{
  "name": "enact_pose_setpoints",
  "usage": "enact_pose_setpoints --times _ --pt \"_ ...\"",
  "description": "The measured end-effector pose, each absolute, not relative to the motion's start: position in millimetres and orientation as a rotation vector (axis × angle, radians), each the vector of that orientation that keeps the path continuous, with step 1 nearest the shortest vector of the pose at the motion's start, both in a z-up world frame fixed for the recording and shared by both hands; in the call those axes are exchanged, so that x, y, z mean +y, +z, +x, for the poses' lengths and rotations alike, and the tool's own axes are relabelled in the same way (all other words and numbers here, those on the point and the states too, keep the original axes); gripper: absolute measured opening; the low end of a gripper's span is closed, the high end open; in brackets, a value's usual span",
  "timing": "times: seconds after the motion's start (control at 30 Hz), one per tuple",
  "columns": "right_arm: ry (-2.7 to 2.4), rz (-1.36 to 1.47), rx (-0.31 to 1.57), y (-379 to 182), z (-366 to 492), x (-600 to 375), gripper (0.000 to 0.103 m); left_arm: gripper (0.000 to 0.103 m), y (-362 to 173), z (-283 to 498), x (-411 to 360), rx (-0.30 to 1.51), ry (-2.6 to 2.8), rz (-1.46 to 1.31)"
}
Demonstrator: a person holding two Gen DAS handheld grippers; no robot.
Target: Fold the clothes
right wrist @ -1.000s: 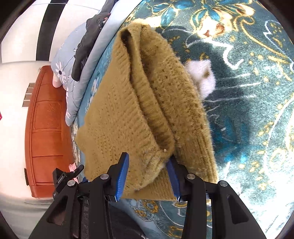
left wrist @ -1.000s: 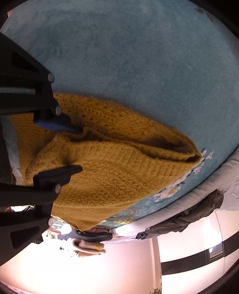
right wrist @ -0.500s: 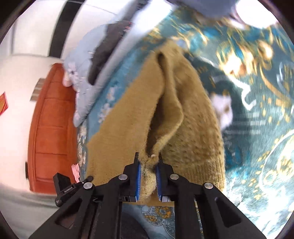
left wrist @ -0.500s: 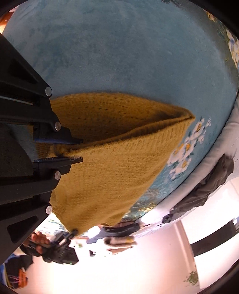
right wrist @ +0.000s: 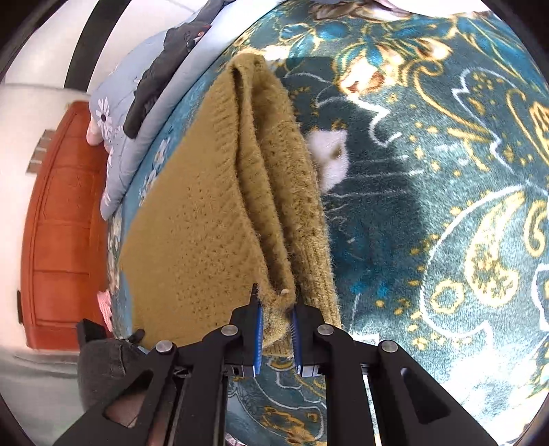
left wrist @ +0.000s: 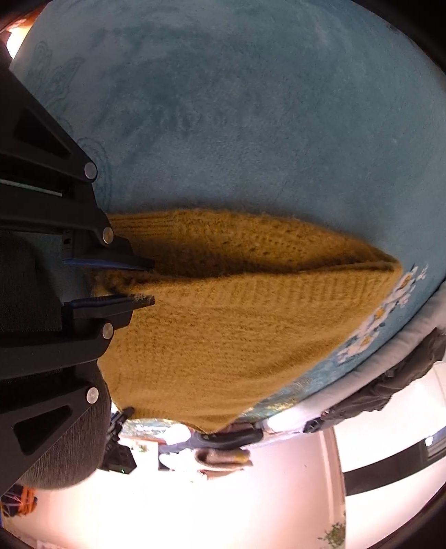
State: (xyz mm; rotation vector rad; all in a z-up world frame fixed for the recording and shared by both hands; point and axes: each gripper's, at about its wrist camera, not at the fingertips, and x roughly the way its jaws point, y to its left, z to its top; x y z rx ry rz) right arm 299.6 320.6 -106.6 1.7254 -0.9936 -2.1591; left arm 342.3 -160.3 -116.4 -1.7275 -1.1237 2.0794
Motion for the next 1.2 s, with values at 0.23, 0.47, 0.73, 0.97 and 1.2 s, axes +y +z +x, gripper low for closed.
enact_pose_setpoints --times 0.23,0.47,0.73,0.97,1.2 --pt "-2.199 1.759 -0.824 -95.6 298.2 330.2 0.020 0.046 -101.3 351.0 -185.9 -1.192 2.203 -1.713" --pt "-2.229 1.688 -0.901 -97.4 301.4 345.2 0.066 0.069 -120.9 345.0 -183.8 -1.297 2.184 -1.727" --pt "-2.195 1.652 -1.036 -116.8 299.0 346.1 0.067 0.073 -131.3 339.6 -164.2 -1.257 2.167 -1.733" --pt "-2.128 1.584 -1.135 -120.6 293.2 338.9 0.074 0.070 -130.3 340.0 -164.8 -1.238 2.146 -1.711" --pt "-2.076 1.584 -1.160 -128.1 290.9 329.3 0.057 0.038 -126.1 335.1 -152.3 -1.106 2.185 -1.752"
